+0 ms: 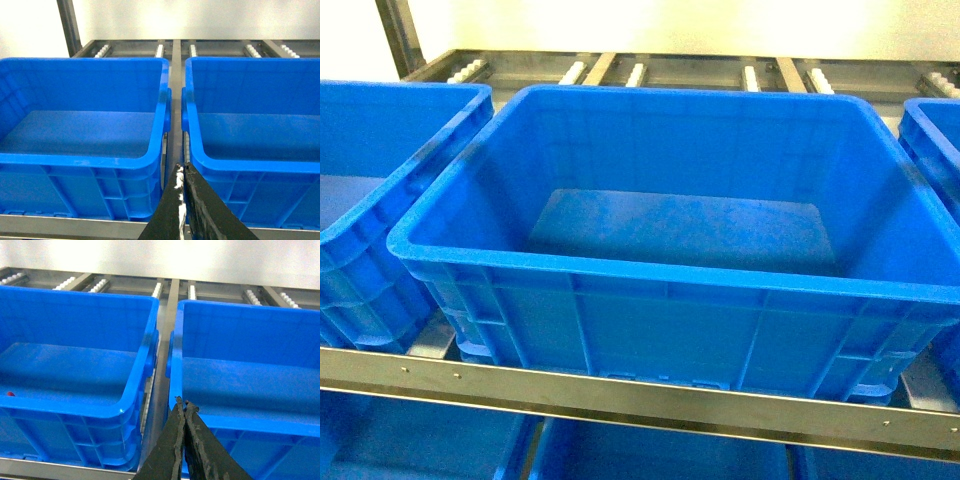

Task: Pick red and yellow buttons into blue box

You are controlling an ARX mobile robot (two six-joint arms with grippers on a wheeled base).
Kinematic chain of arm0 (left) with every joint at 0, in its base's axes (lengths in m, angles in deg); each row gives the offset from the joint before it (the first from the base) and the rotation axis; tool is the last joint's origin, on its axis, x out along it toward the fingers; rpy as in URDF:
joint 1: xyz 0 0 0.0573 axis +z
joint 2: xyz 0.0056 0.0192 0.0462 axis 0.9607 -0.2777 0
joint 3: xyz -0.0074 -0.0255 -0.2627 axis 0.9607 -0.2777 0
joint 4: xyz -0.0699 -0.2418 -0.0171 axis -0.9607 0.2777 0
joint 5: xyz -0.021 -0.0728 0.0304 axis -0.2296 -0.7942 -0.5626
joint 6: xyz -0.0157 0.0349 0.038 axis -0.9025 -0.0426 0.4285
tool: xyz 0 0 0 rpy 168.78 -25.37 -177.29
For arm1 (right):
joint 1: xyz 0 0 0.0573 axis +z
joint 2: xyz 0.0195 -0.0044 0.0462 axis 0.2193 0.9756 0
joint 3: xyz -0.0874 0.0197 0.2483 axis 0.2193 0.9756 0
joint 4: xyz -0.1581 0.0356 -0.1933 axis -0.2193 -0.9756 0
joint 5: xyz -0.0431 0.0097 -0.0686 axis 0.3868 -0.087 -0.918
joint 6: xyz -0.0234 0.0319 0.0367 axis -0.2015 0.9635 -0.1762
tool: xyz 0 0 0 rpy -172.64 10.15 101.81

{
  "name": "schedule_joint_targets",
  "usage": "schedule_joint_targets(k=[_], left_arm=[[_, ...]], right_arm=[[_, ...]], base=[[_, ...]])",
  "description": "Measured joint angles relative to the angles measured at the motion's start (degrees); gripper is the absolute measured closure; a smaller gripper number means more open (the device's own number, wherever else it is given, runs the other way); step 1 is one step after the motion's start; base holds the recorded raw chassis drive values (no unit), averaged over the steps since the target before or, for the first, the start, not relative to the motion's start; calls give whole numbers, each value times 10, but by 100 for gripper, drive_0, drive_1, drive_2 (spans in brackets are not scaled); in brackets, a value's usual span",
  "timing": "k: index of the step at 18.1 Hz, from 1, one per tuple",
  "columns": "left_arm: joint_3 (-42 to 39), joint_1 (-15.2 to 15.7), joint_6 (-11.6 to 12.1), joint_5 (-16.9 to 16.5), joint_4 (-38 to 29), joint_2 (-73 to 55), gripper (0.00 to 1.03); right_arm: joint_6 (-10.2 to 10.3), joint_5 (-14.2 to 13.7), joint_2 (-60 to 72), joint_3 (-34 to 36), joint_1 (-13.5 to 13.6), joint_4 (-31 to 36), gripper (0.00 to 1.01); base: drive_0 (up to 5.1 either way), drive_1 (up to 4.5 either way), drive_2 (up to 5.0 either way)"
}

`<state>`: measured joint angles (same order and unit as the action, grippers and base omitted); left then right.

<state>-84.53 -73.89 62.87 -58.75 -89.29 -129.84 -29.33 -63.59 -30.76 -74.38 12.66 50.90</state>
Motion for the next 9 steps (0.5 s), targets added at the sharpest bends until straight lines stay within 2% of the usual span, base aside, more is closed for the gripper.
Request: schedule_joint_targets(k=[5, 9], left_arm=[[-5, 0, 0, 0, 128, 144, 101], [-5, 0, 0, 0, 153, 172, 101]], right_arm=[[0, 0, -130, 0, 0, -118, 99], [0, 0, -154, 0, 0, -141, 99]], base=[[0, 0, 0], [0, 0, 0]])
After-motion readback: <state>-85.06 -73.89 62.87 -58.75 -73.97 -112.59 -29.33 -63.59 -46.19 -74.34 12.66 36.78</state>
